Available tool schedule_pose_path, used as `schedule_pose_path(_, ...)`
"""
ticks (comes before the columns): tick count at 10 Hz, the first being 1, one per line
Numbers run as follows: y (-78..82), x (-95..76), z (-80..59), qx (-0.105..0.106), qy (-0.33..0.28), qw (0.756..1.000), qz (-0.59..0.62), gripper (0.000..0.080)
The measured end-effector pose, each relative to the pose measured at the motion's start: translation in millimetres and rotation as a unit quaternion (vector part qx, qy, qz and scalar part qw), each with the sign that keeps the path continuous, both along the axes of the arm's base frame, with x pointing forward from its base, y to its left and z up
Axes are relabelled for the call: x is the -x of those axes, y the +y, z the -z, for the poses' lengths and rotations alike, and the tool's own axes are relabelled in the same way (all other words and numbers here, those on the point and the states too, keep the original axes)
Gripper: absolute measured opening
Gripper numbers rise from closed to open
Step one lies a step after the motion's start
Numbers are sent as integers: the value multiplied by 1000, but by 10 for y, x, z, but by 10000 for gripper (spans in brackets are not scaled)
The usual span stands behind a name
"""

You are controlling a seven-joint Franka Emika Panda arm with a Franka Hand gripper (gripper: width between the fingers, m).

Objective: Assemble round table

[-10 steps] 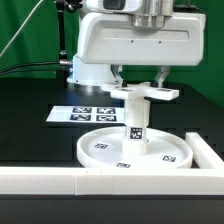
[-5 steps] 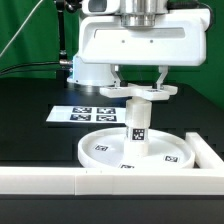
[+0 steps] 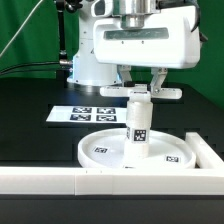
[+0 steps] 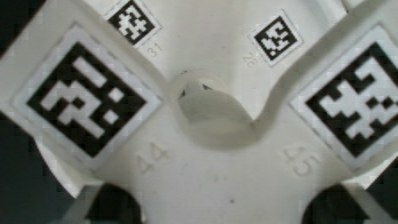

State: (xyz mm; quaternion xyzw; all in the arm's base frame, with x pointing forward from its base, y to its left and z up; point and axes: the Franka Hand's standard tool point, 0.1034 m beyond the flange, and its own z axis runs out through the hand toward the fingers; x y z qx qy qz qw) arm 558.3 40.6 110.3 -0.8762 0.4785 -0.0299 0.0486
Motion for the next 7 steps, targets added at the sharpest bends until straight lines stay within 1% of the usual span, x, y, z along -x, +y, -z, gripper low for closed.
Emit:
schedule_pose_path(1,1,-5,-1,-9,2,998,62,442)
schedule_pose_path(4,6,-6,0,-21,9,981,193,442)
schedule_pose_path(6,3,-13,0,-27,12,970,241,442)
schedule_pose_path(7,4,-16,-2,-33,13,964,262,442)
